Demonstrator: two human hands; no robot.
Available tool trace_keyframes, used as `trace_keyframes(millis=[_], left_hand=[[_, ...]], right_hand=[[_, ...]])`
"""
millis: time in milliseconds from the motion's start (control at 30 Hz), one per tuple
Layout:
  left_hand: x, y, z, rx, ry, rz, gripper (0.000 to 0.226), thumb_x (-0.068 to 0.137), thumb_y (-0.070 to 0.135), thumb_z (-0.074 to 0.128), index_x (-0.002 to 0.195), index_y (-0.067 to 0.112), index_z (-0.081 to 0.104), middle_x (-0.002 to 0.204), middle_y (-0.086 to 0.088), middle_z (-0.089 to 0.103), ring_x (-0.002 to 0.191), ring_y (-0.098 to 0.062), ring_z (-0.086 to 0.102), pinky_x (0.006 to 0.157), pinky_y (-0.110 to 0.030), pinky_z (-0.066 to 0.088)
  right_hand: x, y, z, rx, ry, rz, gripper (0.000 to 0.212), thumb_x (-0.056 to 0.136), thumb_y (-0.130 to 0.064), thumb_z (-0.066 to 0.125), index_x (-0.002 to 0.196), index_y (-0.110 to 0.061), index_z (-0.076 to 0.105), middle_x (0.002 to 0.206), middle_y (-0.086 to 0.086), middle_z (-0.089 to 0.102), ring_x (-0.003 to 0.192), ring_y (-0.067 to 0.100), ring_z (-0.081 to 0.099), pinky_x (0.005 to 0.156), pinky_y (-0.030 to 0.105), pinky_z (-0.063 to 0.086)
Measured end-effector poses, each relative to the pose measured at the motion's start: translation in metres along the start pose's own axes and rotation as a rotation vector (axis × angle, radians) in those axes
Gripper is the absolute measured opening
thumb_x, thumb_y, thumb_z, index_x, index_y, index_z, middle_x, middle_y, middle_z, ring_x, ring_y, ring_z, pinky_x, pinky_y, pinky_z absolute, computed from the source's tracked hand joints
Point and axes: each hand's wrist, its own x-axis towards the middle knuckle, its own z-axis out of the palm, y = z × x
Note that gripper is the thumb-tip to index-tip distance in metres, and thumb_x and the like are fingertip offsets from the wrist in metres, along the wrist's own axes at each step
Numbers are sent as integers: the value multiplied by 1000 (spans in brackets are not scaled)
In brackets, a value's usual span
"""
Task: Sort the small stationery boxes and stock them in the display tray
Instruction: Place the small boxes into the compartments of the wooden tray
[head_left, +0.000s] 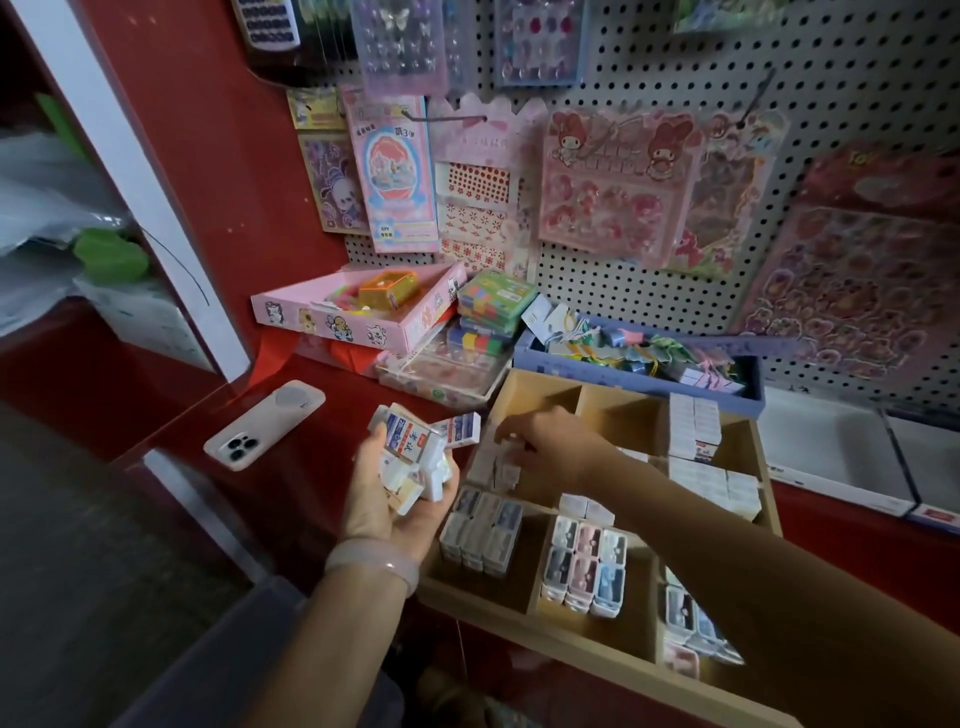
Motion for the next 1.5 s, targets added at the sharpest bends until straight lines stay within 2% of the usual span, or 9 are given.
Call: trace_keyframes(millis=[233, 467, 633, 733, 833, 1033, 1167, 1300, 1500], left_hand=[[-3, 0, -1, -17, -3, 27, 41, 89, 31, 56, 128, 18, 55, 84, -5, 64, 74, -16, 60, 74, -28, 46], [-8, 4, -2, -67, -11, 30, 63, 69, 30, 65, 131, 18, 56, 77, -5, 68, 73, -16, 62, 79, -29, 46], [-12, 2, -1, -48, 17, 23, 36, 88, 31, 58, 121, 16, 60, 74, -5, 68, 74, -17, 60, 74, -28, 47], [-14, -4, 2, -9, -3, 2, 24, 89, 33, 56, 105, 17, 64, 77, -5, 67, 68, -16, 63, 59, -25, 53], [-19, -14, 10, 36, -9, -10, 22, 90, 33, 55, 96, 14, 65, 74, -6, 70, 63, -17, 67, 71, -32, 53], [-24, -36, 26, 59, -12, -66, 25, 89, 33, 57, 89, 9, 63, 78, -8, 68, 70, -19, 66, 63, -28, 56], [-19, -53, 37, 13, 3, -111, 24, 88, 32, 58, 86, 8, 61, 81, -10, 64, 82, -22, 58, 74, -31, 51], [-11, -73, 50, 34, -13, -156, 24, 88, 31, 58, 85, 8, 62, 69, -7, 66, 78, -20, 57, 73, -31, 51], [0, -98, 68, 58, -47, -200, 24, 88, 32, 58, 86, 8, 61, 71, -8, 63, 77, -21, 56, 82, -32, 49]], right_hand=[[-3, -13, 28, -134, 45, 77, 40, 92, -27, 52, 125, -12, 36, 113, 15, 60, 101, 36, 58, 76, 38, 46], [-5, -12, 34, -2, 8, 136, 23, 94, -28, 51, 107, -8, 49, 110, 17, 59, 100, 33, 57, 78, 37, 45], [-14, -10, 12, 17, 40, 94, 22, 95, -24, 47, 97, -6, 60, 99, 14, 65, 88, 29, 59, 67, 30, 40], [-20, -24, -14, 558, 150, 190, 38, 99, -33, 39, 100, -2, 62, 87, 12, 67, 75, 22, 63, 71, 32, 54], [-28, -35, -38, 949, -32, 217, 41, 96, -40, 44, 116, -7, 57, 89, 9, 62, 70, 14, 61, 68, 23, 55], [-45, -22, -48, 712, -50, 130, 30, 95, -15, 52, 121, -4, 60, 73, 0, 59, 64, 8, 56, 62, 14, 51], [-58, 22, -67, 763, 249, 277, 30, 93, -12, 56, 122, -5, 60, 102, 11, 64, 74, 10, 54, 62, 10, 45], [-78, 89, -81, 825, 456, 475, 25, 90, -3, 57, 113, 8, 59, 71, 9, 54, 52, 5, 55, 48, 12, 43], [-104, 148, -57, 361, 373, 577, 18, 88, -18, 63, 101, -8, 57, 90, 3, 53, 83, 19, 50, 66, 24, 34]])
